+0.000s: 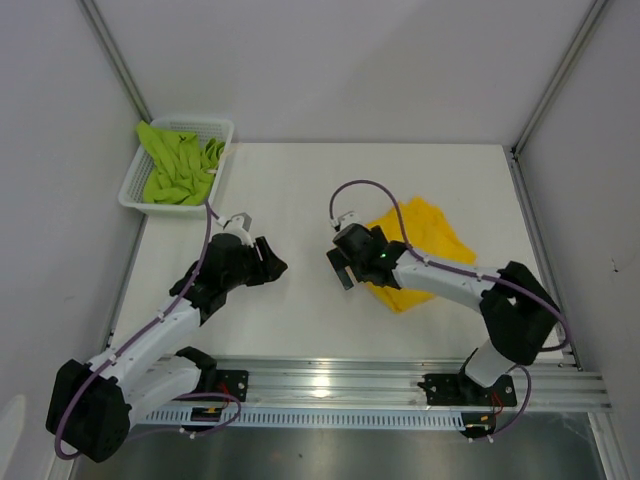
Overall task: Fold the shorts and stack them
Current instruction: Neatly place the folded shorts to the corner
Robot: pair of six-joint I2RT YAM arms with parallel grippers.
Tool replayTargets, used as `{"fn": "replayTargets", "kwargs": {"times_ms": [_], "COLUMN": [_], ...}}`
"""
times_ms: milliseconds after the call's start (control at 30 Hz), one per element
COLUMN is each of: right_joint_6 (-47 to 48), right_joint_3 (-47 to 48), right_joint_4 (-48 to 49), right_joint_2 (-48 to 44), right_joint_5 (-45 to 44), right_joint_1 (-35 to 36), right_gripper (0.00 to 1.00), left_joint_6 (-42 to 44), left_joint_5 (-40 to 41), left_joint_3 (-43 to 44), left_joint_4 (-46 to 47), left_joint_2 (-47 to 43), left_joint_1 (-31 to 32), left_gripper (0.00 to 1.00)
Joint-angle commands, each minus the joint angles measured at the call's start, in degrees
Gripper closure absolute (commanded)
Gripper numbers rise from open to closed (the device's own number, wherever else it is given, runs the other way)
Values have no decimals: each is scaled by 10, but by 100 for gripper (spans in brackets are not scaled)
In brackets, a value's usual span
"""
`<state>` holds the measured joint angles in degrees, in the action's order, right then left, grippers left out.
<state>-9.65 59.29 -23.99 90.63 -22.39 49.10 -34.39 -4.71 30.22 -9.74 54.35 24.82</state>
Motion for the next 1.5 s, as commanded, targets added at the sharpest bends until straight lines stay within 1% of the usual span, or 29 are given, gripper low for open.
{"fn": "replayTargets", "kwargs": {"times_ms": [0, 33, 67, 133, 167, 233, 267, 300, 333, 367, 500, 767, 867, 900, 1000, 1100, 1233, 1367, 1467], "right_joint_6": [36, 36, 38, 38, 36, 38, 37, 39, 43, 42, 44, 54, 57, 59, 57, 64, 54, 51, 47], "right_joint_3": [61, 70, 85, 97, 102, 120, 126, 137, 140, 142, 147, 160, 162, 164, 175, 167, 164, 158, 163], "right_joint_4": [-33, -38, -47, -53, -60, -67, -75, -77, -79, -78, -72, -74, -69, -69, -76, -63, -71, -72, -78], "right_joint_2": [67, 82, 109, 132, 153, 173, 183, 200, 208, 213, 238, 271, 274, 276, 287, 284, 277, 268, 283], "right_joint_5": [-95, -120, -128, -148, -176, -200, -233, -242, -252, -284, -319, -333, -333, -332, -337, -354, -367, -368, -366], "right_joint_1": [35, 40, 43, 51, 51, 52, 53, 53, 57, 59, 66, 62, 67, 66, 64, 77, 86, 107, 103], "right_gripper": [1, 0, 1, 1, 1, 0, 0, 1, 0, 1, 1, 2, 9, 14, 16, 12, 9, 1, 1], "left_joint_6": [14, 14, 14, 13, 14, 15, 15, 16, 17, 18, 17, 19, 19, 19, 19, 20, 22, 22, 21], "left_joint_5": [2, 1, 1, 1, 1, 1, 2, 2, 3, 4, 4, 0, 0, 0, -1, -2, -9, -10, -11], "left_joint_3": [21, 22, 22, 23, 22, 23, 24, 23, 25, 27, 27, 31, 31, 31, 32, 30, 33, 29, 27], "left_joint_4": [1, 0, 0, -1, -2, -4, -5, -6, -9, -11, -8, -10, -11, -10, -10, -11, -9, -9, -7], "left_joint_2": [-11, -11, -11, -12, -13, -15, -18, -20, -21, -23, -31, -29, -30, -29, -28, -30, -29, -31, -32], "left_joint_1": [-5, -5, -5, -5, -5, -5, -5, -5, -5, -5, -5, -5, -5, -5, -5, -5, -5, -5, -5], "left_gripper": [40, 40, 40, 40, 40, 40, 40, 40, 40, 40, 40, 40, 40, 40, 40, 40, 40, 40, 40]}}
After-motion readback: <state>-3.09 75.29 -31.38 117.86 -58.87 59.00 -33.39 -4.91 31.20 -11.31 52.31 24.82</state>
